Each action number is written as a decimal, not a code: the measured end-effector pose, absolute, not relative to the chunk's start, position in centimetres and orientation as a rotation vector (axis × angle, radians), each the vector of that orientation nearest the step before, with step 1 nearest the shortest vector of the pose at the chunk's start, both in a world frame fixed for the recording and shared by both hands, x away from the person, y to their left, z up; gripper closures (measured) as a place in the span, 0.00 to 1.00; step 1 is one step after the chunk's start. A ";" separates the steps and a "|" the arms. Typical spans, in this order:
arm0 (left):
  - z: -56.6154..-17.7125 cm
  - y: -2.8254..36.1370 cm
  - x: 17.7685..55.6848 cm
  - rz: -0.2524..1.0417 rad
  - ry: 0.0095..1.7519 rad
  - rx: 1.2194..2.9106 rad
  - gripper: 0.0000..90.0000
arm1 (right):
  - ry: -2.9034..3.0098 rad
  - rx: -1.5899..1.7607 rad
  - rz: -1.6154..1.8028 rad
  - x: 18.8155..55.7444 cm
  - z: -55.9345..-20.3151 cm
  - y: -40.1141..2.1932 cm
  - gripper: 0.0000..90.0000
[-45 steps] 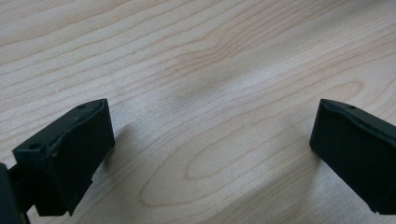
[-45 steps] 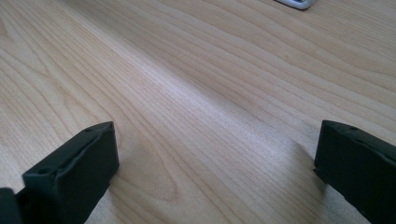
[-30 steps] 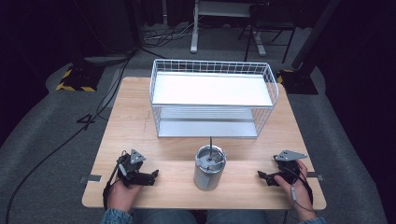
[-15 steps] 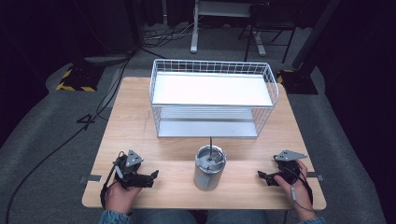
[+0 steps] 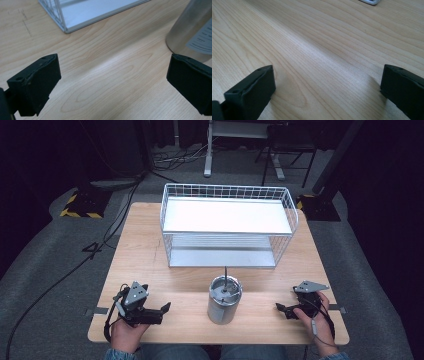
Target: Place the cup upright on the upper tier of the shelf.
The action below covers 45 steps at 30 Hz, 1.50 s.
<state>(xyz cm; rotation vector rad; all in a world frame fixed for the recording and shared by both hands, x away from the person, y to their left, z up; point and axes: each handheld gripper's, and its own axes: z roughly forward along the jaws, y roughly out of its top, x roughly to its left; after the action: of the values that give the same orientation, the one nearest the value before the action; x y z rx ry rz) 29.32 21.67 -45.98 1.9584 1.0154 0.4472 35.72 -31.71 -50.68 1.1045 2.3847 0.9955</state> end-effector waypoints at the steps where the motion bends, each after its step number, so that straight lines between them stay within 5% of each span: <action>1: -45.8 21.5 29.2 0.445 0.998 1.952 0.00 | 2.385 1.104 0.996 35.7 -50.7 -31.7 0.00; 45: -40.7 14.5 28.1 0.357 0.688 1.852 0.00 | 2.385 1.104 0.995 35.7 -50.7 -31.7 0.00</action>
<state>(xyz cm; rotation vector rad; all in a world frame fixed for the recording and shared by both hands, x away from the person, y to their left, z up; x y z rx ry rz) 28.09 14.48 -40.72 1.8519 0.6879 0.3573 35.72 -31.71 -50.68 1.1045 2.3850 0.9954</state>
